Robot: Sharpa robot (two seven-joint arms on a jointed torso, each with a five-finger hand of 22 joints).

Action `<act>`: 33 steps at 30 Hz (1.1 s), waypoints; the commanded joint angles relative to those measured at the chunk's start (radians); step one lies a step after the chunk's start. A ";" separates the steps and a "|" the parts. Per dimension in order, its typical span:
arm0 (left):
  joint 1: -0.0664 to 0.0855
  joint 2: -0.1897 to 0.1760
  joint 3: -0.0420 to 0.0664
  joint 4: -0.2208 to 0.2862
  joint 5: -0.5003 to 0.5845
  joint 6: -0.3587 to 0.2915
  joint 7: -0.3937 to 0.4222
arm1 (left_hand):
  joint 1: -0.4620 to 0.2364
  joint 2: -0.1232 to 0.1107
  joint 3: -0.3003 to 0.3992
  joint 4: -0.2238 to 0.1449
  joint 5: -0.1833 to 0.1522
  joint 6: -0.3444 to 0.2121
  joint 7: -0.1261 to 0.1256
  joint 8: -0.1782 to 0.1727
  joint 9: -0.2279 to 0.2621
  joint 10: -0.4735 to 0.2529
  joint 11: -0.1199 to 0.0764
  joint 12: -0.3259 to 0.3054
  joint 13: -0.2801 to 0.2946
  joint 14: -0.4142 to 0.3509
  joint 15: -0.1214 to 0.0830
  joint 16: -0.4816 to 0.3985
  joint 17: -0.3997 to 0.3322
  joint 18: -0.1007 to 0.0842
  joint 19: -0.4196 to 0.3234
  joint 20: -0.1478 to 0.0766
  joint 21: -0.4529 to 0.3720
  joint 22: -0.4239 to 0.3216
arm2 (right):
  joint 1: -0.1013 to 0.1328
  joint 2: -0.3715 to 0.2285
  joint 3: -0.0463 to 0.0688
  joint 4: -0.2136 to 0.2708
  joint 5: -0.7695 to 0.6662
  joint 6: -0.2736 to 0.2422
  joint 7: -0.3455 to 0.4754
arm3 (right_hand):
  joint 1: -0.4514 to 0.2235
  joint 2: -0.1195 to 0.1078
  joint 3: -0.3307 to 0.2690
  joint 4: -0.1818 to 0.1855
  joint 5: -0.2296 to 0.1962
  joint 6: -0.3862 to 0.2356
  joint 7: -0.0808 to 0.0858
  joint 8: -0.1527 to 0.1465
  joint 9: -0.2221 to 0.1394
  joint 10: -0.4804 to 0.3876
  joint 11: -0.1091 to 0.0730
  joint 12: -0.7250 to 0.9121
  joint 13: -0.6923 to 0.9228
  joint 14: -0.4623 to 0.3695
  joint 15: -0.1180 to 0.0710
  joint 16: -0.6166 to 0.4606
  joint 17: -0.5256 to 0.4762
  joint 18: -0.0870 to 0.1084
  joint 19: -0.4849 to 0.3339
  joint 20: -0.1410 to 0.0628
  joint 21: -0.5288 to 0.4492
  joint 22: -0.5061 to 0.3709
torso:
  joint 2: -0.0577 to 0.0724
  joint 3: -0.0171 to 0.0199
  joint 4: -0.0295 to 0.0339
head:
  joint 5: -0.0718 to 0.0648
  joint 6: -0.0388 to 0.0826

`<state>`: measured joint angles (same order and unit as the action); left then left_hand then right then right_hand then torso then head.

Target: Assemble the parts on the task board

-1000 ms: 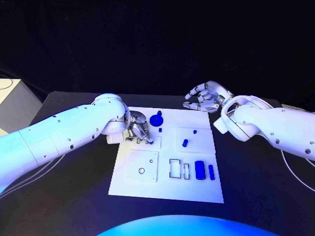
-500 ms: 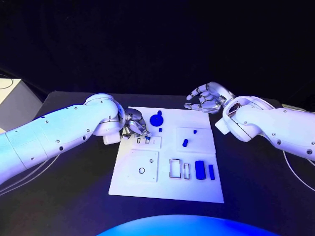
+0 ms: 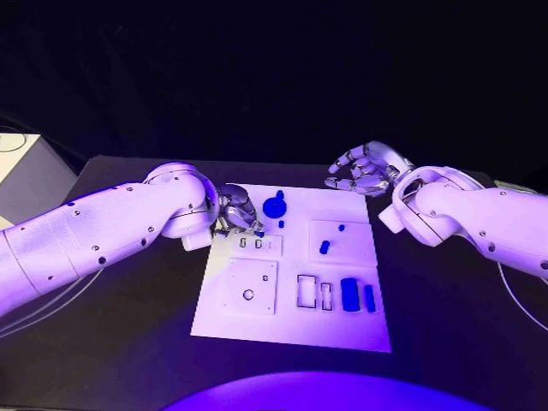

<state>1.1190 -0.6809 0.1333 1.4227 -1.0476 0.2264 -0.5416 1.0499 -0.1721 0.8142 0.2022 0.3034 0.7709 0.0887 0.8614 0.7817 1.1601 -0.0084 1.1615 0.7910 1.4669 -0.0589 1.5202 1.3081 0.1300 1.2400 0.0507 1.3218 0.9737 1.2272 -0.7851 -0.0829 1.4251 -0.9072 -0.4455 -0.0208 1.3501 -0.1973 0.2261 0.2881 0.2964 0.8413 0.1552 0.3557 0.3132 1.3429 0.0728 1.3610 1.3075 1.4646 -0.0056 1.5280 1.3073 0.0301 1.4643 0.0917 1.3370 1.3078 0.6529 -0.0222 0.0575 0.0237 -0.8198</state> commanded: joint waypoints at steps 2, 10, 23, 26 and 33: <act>-0.003 -0.003 -0.005 0.019 -0.073 -0.053 -0.004 | -0.012 0.002 0.202 -0.210 0.010 0.037 -0.025 0.008 -0.003 0.016 -0.001 0.010 0.007 0.069 -0.007 0.009 0.168 -0.013 0.009 -0.003 0.006 0.003 | -0.001 0.000 0.000 0.002 -0.002 0.012 0.005 | -0.008 -0.002 -0.006 0.001 0.004 -0.006 0.002 0.005 0.001 0.001 0.002 0.006 0.060 0.086 0.003 -0.002 0.202 0.020 0.033 0.005 -0.004 0.129 | 0.000 0.0007 -0.0008 | 0.005 -0.006; -0.020 -0.018 -0.018 0.052 -0.141 -0.127 -0.004 | -0.021 0.001 0.208 -0.216 0.015 0.042 -0.029 0.012 -0.008 0.026 -0.005 0.014 0.014 0.072 -0.010 0.012 0.173 -0.015 0.016 -0.006 0.011 0.013 | -0.001 -0.002 0.000 0.001 -0.002 0.010 0.007 | -0.009 -0.001 -0.007 0.000 0.005 -0.006 0.002 0.006 0.001 0.001 0.002 0.006 0.060 0.086 0.003 -0.002 0.202 0.020 0.033 0.005 -0.005 0.129 | -0.002 0.0026 0.0015 | 0.006 -0.012; -0.077 -0.047 -0.022 0.102 -0.244 -0.239 0.011 | -0.037 -0.005 0.227 -0.228 0.015 0.054 -0.035 0.019 -0.018 0.046 -0.011 0.022 0.026 0.079 -0.017 0.018 0.187 -0.019 0.034 -0.012 0.021 0.034 | -0.001 -0.004 0.000 -0.002 -0.003 0.002 0.015 | -0.009 -0.001 -0.007 0.000 0.008 -0.007 0.002 0.006 0.002 0.000 0.002 0.005 0.059 0.086 0.003 -0.002 0.202 0.021 0.033 0.005 -0.007 0.128 | -0.001 0.0017 0.0012 | 0.006 -0.019; -0.082 -0.045 -0.022 0.101 -0.249 -0.244 0.013 | -0.038 -0.006 0.229 -0.228 0.015 0.055 -0.036 0.020 -0.019 0.046 -0.012 0.021 0.025 0.079 -0.017 0.018 0.188 -0.019 0.035 -0.013 0.021 0.035 | -0.001 -0.003 0.000 -0.002 -0.003 0.002 0.015 | -0.009 0.000 -0.007 -0.001 0.008 -0.007 0.002 0.006 0.002 -0.001 0.002 0.005 0.058 0.086 0.003 -0.002 0.202 0.021 0.033 0.005 -0.007 0.128 | 0.000 0.0009 0.0000 | 0.005 -0.018; -0.088 -0.035 -0.023 0.092 -0.251 -0.245 0.015 | -0.039 -0.006 0.230 -0.228 0.015 0.056 -0.036 0.020 -0.020 0.048 -0.012 0.022 0.025 0.079 -0.017 0.018 0.187 -0.019 0.036 -0.013 0.022 0.036 | -0.001 -0.003 0.000 -0.002 -0.003 0.002 0.016 | -0.009 0.000 -0.007 -0.001 0.008 -0.007 0.002 0.006 0.002 -0.001 0.002 0.005 0.058 0.086 0.003 -0.002 0.202 0.021 0.033 0.005 -0.007 0.128 | 0.001 0.0001 -0.0004 | 0.004 -0.022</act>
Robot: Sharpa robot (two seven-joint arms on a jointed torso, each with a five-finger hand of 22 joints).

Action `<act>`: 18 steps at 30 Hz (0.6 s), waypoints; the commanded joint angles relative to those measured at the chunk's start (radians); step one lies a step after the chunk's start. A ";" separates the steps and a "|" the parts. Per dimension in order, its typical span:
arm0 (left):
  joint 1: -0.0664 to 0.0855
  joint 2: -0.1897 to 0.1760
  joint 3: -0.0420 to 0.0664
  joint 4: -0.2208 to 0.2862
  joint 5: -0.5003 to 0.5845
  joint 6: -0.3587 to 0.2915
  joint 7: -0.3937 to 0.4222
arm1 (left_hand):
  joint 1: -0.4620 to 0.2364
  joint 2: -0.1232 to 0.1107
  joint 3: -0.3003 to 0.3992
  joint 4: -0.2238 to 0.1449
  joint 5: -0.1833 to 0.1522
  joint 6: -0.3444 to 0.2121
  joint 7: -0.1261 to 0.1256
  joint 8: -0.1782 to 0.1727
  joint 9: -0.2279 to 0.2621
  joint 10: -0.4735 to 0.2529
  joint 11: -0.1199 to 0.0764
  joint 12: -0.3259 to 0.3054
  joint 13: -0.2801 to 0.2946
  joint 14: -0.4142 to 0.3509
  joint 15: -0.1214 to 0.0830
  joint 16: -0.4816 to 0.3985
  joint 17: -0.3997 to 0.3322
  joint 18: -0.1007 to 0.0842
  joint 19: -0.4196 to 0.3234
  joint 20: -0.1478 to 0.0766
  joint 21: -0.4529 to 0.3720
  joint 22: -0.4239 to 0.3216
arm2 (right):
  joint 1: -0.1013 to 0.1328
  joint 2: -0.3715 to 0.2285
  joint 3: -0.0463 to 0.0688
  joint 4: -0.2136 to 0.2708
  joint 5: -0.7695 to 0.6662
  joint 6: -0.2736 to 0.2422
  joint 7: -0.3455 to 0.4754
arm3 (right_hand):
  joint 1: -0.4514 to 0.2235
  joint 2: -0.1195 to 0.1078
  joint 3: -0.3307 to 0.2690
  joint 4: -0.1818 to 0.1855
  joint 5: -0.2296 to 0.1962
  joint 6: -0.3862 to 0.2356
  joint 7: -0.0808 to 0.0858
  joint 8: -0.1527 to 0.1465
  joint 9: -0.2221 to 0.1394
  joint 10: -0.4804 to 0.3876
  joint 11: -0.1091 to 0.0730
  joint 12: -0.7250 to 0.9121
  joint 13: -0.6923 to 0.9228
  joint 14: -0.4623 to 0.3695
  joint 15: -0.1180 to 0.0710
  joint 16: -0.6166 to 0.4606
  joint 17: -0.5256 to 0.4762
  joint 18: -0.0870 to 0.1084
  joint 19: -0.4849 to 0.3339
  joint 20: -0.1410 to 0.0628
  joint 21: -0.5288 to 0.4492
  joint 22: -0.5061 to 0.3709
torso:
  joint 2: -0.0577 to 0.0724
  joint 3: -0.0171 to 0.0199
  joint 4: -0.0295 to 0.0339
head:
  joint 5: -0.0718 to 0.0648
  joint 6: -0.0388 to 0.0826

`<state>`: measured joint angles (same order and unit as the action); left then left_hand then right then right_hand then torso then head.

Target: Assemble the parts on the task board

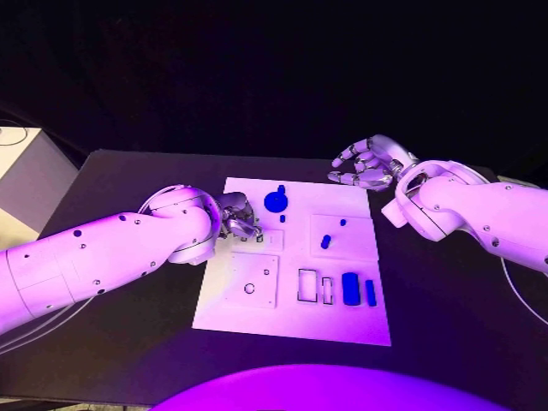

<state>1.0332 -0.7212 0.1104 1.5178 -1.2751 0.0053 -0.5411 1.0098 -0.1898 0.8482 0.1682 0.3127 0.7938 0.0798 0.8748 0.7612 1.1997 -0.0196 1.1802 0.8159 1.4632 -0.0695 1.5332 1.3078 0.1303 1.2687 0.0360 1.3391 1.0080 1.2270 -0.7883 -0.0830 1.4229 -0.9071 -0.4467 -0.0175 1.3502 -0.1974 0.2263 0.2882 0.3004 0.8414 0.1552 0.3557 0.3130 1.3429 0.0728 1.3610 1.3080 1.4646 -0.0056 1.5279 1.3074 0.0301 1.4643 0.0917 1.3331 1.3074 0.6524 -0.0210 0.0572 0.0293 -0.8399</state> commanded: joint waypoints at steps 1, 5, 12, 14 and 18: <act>-0.002 0.007 0.000 -0.006 -0.023 -0.023 0.016 | 0.001 0.012 0.196 -0.194 0.005 0.033 -0.027 0.007 0.001 0.008 -0.001 0.003 0.001 0.083 -0.007 0.005 0.188 -0.019 0.007 0.001 0.004 0.001 | -0.001 0.000 0.000 0.001 -0.003 0.003 0.013 | -0.009 0.000 -0.007 -0.001 0.004 -0.007 0.002 0.006 0.002 -0.001 0.002 0.005 0.058 0.086 0.003 -0.002 0.202 0.021 0.033 0.005 -0.003 0.128 | 0.001 -0.0012 0.0003 | -0.002 -0.002; -0.004 0.013 0.000 -0.015 -0.023 -0.022 0.021 | 0.000 0.012 0.197 -0.195 0.005 0.033 -0.027 0.007 0.000 0.008 -0.001 0.003 0.000 0.082 -0.007 0.004 0.186 -0.020 0.008 0.001 0.005 0.002 | -0.001 0.000 0.000 0.001 -0.003 0.004 0.013 | -0.009 0.000 -0.007 -0.001 0.004 -0.007 0.002 0.006 0.002 -0.001 0.002 0.005 0.058 0.086 0.003 -0.002 0.202 0.021 0.033 0.005 -0.003 0.128 | 0.001 -0.0008 0.0003 | -0.003 -0.004; -0.005 0.017 0.000 -0.020 -0.016 0.008 0.021 | 0.000 0.012 0.198 -0.195 0.005 0.033 -0.027 0.007 0.000 0.008 -0.001 0.002 -0.002 0.082 -0.007 0.003 0.185 -0.020 0.008 0.001 0.005 0.003 | -0.001 -0.001 0.000 0.001 -0.003 0.005 0.012 | -0.009 0.000 -0.007 -0.001 0.004 -0.007 0.002 0.006 0.002 -0.001 0.002 0.005 0.058 0.086 0.003 -0.002 0.202 0.021 0.033 0.005 -0.003 0.128 | 0.000 -0.0009 0.0002 | -0.002 -0.007; -0.005 0.017 0.001 -0.020 -0.012 0.018 0.021 | -0.001 0.012 0.199 -0.195 0.005 0.033 -0.028 0.007 -0.001 0.007 -0.002 0.001 -0.003 0.082 -0.008 0.003 0.184 -0.020 0.009 0.001 0.005 0.003 | -0.001 -0.001 0.000 0.001 -0.003 0.005 0.011 | -0.009 0.000 -0.007 -0.001 0.004 -0.007 0.002 0.006 0.002 -0.001 0.002 0.005 0.058 0.086 0.003 -0.002 0.202 0.021 0.033 0.005 -0.003 0.128 | 0.000 -0.0009 0.0002 | -0.003 -0.007; -0.006 0.016 0.001 -0.021 -0.008 0.037 0.018 | -0.001 0.012 0.200 -0.196 0.005 0.033 -0.028 0.007 -0.001 0.007 -0.002 0.000 -0.005 0.081 -0.008 0.002 0.182 -0.020 0.009 0.000 0.006 0.004 | -0.001 -0.002 0.000 0.001 -0.003 0.006 0.011 | -0.009 0.001 -0.007 -0.001 0.008 -0.007 0.002 0.006 0.002 -0.001 0.002 0.005 0.058 0.087 0.003 -0.001 0.202 0.021 0.033 0.005 -0.004 0.127 | -0.001 -0.0006 0.0006 | -0.003 -0.010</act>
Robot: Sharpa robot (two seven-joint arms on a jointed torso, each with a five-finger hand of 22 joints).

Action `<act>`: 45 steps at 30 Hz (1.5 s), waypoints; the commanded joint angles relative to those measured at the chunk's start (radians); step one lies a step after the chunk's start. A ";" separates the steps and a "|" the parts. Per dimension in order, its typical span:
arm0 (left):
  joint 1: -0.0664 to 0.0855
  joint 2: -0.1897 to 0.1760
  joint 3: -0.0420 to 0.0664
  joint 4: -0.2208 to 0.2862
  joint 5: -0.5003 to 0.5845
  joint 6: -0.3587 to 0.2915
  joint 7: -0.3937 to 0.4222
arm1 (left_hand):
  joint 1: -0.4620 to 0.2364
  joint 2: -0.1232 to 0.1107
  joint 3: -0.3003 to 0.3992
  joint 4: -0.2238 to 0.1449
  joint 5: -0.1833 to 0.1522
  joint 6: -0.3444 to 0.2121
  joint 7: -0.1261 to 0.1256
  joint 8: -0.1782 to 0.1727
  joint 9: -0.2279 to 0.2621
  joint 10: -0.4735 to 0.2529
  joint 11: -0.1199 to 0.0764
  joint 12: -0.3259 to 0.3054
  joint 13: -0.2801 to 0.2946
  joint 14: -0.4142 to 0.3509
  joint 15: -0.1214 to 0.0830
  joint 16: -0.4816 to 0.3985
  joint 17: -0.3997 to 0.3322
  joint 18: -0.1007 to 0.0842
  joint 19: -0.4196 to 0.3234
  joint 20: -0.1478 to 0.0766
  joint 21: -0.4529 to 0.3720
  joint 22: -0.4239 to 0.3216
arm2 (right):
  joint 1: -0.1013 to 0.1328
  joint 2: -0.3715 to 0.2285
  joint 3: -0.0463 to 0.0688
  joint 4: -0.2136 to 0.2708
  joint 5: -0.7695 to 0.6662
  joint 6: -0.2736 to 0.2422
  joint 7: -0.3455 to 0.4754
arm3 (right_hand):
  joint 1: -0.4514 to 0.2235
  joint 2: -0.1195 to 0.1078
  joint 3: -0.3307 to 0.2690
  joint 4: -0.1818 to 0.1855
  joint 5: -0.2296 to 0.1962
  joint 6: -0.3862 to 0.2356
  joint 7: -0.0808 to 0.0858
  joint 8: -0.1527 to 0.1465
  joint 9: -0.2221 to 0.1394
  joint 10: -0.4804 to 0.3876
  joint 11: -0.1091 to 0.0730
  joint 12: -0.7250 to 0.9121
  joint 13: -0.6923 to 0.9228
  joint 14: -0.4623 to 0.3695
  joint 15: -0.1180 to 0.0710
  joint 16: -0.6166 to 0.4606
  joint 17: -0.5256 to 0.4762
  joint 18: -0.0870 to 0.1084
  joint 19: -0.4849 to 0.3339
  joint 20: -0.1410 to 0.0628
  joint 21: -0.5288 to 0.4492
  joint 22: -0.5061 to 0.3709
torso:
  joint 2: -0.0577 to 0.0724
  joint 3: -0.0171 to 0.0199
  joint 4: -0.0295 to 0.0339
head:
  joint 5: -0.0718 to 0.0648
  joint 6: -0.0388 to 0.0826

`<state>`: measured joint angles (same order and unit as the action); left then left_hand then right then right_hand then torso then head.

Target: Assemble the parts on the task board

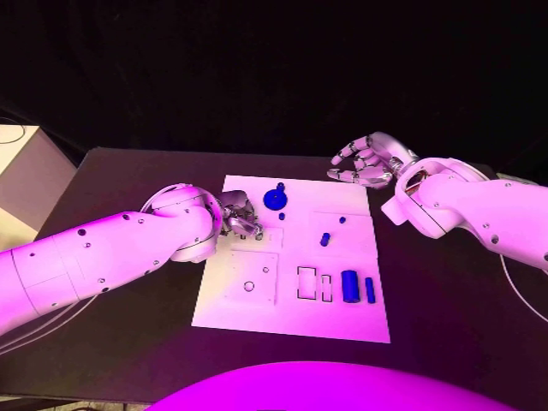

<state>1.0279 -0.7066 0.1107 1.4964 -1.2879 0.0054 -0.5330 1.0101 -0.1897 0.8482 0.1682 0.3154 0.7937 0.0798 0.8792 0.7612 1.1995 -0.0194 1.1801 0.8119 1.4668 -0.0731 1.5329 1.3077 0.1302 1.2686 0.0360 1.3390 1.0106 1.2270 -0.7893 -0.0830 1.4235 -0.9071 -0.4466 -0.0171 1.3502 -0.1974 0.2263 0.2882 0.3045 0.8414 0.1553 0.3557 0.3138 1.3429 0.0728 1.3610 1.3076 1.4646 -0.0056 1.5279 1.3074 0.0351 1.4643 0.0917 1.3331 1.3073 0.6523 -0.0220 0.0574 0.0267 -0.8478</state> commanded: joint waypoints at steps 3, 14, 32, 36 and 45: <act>0.000 0.002 0.000 -0.002 0.007 0.049 0.008 | -0.002 0.012 0.200 -0.196 0.002 0.033 -0.028 0.003 -0.001 0.006 -0.002 -0.001 -0.003 0.077 -0.004 0.002 0.181 -0.020 0.010 0.000 0.006 0.003 | -0.001 0.000 0.000 0.001 -0.003 0.006 0.011 | -0.009 0.001 -0.007 -0.001 0.004 -0.007 0.002 0.006 0.001 -0.001 0.002 0.005 0.058 0.087 0.003 -0.001 0.202 0.016 0.033 0.005 -0.004 0.127 | -0.001 0.0004 0.0005 | 0.000 -0.002; 0.000 0.005 0.000 -0.002 0.004 0.068 0.004 | -0.002 0.012 0.201 -0.196 0.001 0.033 -0.028 0.003 -0.002 0.005 -0.002 -0.003 -0.005 0.077 -0.004 0.002 0.181 -0.020 0.010 0.000 0.006 0.003 | -0.001 0.000 0.000 0.001 -0.003 0.006 0.011 | -0.009 0.001 -0.007 -0.001 0.004 -0.007 0.002 0.006 0.001 -0.001 0.002 0.005 0.058 0.087 0.003 -0.001 0.202 0.016 0.033 0.005 -0.004 0.127 | 0.000 0.0004 0.0000 | 0.000 -0.003; 0.000 0.012 0.000 -0.010 -0.018 0.065 0.003 | -0.002 0.012 0.203 -0.197 0.000 0.032 -0.028 0.003 -0.003 0.003 -0.002 -0.005 -0.009 0.076 -0.005 0.000 0.178 -0.020 0.010 0.000 0.006 0.002 | -0.001 -0.001 0.000 0.001 -0.003 0.007 0.012 | -0.009 0.001 -0.007 -0.001 0.004 -0.007 0.002 0.006 0.001 -0.001 0.002 0.005 0.058 0.087 0.003 -0.001 0.202 0.016 0.033 0.005 -0.004 0.127 | 0.001 0.0004 0.0000 | -0.002 -0.005; 0.000 0.012 -0.001 -0.011 -0.027 0.065 0.002 | -0.002 0.012 0.203 -0.197 0.000 0.032 -0.028 0.003 -0.003 0.003 -0.002 -0.005 -0.009 0.076 -0.005 0.000 0.178 -0.020 0.010 0.000 0.006 0.002 | -0.001 -0.001 0.000 0.001 -0.003 0.007 0.012 | -0.009 0.001 -0.007 -0.001 0.004 -0.007 0.002 0.006 0.001 -0.001 0.002 0.005 0.058 0.087 0.003 -0.001 0.202 0.016 0.033 0.005 -0.004 0.127 | 0.001 0.0005 0.0002 | -0.002 -0.005; 0.000 0.012 0.000 -0.008 -0.037 0.094 -0.004 | -0.002 0.013 0.205 -0.198 -0.001 0.032 -0.028 0.002 -0.005 0.004 -0.002 -0.005 -0.009 0.076 -0.005 0.000 0.176 -0.020 0.011 -0.001 0.006 0.003 | -0.001 -0.001 0.000 0.002 -0.003 0.008 0.012 | -0.009 0.001 -0.007 -0.001 0.004 -0.007 0.002 0.006 0.001 -0.001 0.002 0.005 0.058 0.087 0.003 -0.001 0.202 0.016 0.033 0.005 -0.004 0.127 | 0.001 -0.0002 0.0001 | -0.004 -0.009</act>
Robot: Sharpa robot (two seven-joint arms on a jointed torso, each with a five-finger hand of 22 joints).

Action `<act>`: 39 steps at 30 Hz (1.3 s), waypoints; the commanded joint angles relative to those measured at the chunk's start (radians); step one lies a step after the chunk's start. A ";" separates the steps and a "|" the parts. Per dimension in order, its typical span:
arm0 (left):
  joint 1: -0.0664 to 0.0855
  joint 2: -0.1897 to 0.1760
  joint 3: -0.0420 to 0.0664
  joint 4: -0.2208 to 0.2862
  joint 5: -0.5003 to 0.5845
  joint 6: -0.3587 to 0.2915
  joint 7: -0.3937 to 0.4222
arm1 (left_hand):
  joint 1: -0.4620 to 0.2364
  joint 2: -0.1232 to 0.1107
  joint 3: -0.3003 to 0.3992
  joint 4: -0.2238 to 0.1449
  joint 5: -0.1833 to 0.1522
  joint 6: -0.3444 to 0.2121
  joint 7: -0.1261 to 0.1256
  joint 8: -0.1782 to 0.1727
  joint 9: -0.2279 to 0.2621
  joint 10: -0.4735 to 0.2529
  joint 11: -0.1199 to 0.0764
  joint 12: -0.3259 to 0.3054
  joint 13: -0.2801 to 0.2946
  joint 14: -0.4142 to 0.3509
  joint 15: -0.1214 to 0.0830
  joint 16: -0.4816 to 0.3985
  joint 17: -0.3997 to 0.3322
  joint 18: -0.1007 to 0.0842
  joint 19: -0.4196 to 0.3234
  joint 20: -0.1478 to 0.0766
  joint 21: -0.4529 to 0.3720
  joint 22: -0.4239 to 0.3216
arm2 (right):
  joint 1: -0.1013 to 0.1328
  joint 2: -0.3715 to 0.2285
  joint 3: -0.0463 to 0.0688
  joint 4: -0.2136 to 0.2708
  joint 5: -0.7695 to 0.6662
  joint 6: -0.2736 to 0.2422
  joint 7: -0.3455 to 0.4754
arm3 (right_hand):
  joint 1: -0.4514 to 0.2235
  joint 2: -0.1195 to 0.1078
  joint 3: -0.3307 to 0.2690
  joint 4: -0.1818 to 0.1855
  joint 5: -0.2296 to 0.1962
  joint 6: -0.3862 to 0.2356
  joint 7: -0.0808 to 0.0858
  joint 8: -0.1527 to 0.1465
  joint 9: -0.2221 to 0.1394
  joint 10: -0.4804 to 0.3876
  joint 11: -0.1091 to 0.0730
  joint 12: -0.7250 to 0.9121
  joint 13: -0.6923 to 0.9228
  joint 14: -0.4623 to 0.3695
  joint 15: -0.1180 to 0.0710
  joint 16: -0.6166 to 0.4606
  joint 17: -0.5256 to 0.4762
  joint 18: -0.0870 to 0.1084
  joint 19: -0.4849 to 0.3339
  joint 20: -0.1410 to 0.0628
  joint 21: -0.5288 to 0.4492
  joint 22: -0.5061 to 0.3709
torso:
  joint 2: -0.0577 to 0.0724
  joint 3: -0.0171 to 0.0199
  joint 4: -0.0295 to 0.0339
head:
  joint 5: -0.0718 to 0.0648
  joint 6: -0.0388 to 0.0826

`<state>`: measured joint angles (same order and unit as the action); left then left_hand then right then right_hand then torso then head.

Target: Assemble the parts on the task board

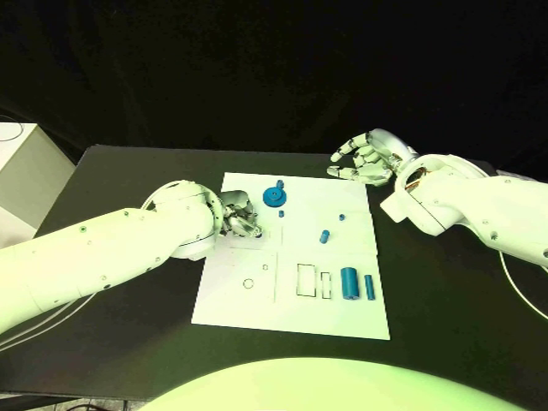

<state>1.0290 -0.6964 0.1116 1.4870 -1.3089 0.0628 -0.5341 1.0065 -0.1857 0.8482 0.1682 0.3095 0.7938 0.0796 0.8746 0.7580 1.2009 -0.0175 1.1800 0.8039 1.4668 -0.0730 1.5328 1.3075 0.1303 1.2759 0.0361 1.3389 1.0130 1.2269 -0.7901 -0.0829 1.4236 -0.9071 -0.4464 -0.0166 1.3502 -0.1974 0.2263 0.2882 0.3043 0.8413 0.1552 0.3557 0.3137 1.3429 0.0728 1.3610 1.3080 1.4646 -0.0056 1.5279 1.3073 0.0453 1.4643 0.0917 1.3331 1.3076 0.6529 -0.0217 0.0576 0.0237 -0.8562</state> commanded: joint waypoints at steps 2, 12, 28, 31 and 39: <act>-0.002 0.001 -0.001 0.002 -0.017 0.045 -0.005 | 0.001 0.009 0.205 -0.198 0.005 0.032 -0.027 0.007 -0.001 0.002 -0.004 -0.005 0.000 0.076 -0.005 0.000 0.177 -0.021 0.004 -0.001 0.006 0.001 | -0.001 -0.001 0.000 0.001 -0.003 0.008 0.011 | -0.009 0.001 -0.007 -0.001 0.004 -0.007 0.002 0.006 0.001 -0.001 0.002 0.005 0.058 0.087 0.003 -0.001 0.202 0.006 0.033 0.005 -0.004 0.127 | 0.000 -0.0005 -0.0001 | -0.001 -0.002; -0.002 -0.001 -0.001 0.004 -0.015 0.073 -0.009 | 0.002 0.008 0.206 -0.201 0.006 0.032 -0.028 0.007 -0.003 0.005 -0.005 -0.003 0.004 0.078 -0.005 0.002 0.182 -0.021 0.004 -0.001 0.006 0.000 | -0.001 -0.002 0.000 0.002 -0.003 0.009 0.011 | -0.009 0.001 -0.007 -0.001 0.004 -0.007 0.002 0.006 0.001 -0.001 0.002 0.005 0.058 0.087 0.003 -0.001 0.202 0.006 0.033 0.005 -0.004 0.127 | 0.000 -0.0006 0.0003 | -0.001 -0.005; -0.001 0.003 0.000 -0.003 -0.002 0.065 -0.013 | 0.000 0.005 0.208 -0.205 0.010 0.038 -0.029 0.009 -0.007 0.011 -0.006 -0.003 0.003 0.079 -0.005 0.003 0.185 -0.021 0.005 -0.002 0.006 -0.001 | -0.001 -0.009 0.000 0.007 -0.003 0.006 0.010 | -0.011 0.002 -0.008 -0.002 0.006 -0.008 0.002 0.007 0.002 0.000 0.002 0.006 0.057 0.087 0.003 -0.001 0.202 0.005 0.033 0.004 -0.004 0.128 | 0.000 0.0007 0.0001 | -0.001 -0.007; -0.001 0.006 0.000 -0.009 -0.002 0.068 -0.016 | -0.001 0.005 0.208 -0.205 0.010 0.038 -0.029 0.009 -0.008 0.012 -0.006 -0.003 0.003 0.079 -0.005 0.004 0.186 -0.021 0.005 -0.002 0.005 -0.002 | -0.001 -0.010 0.000 0.008 -0.003 0.006 0.010 | -0.011 0.002 -0.008 -0.002 0.006 -0.008 0.002 0.007 0.002 0.000 0.002 0.006 0.057 0.087 0.003 -0.001 0.202 0.005 0.033 0.004 -0.004 0.128 | -0.001 0.0011 -0.0004 | 0.000 -0.008; -0.001 0.016 0.000 -0.021 0.014 0.087 -0.022 | -0.023 0.017 0.198 -0.188 0.001 0.049 -0.033 0.013 -0.018 0.031 -0.008 0.001 0.011 0.084 -0.006 0.009 0.199 -0.023 0.012 -0.003 0.007 0.007 | -0.001 -0.010 0.000 0.007 -0.004 0.006 0.009 | -0.011 0.002 -0.008 -0.002 0.006 -0.008 0.002 0.007 0.002 0.000 0.002 0.006 0.057 0.087 0.003 -0.001 0.202 0.005 0.033 0.004 -0.004 0.128 | -0.001 0.0021 -0.0001 | -0.002 -0.008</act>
<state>1.0321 -0.6852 0.1150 1.4702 -1.3107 0.1139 -0.5434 0.9953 -0.1749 0.8513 0.1712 0.3170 0.8101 0.0746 0.8823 0.7412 1.2263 -0.0249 1.1799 0.8142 1.4668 -0.0730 1.5374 1.3074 0.1146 1.2796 0.0323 1.3389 1.0182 1.2267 -0.8005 -0.0829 1.4299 -0.9071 -0.4464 -0.0166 1.3502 -0.1974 0.2234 0.2853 0.3043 0.8414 0.1553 0.3557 0.3145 1.3429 0.0728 1.3610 1.3074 1.4646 -0.0056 1.5279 1.3074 0.0453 1.4644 0.0917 1.3331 1.3081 0.6519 -0.0204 0.0568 0.0227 -0.8637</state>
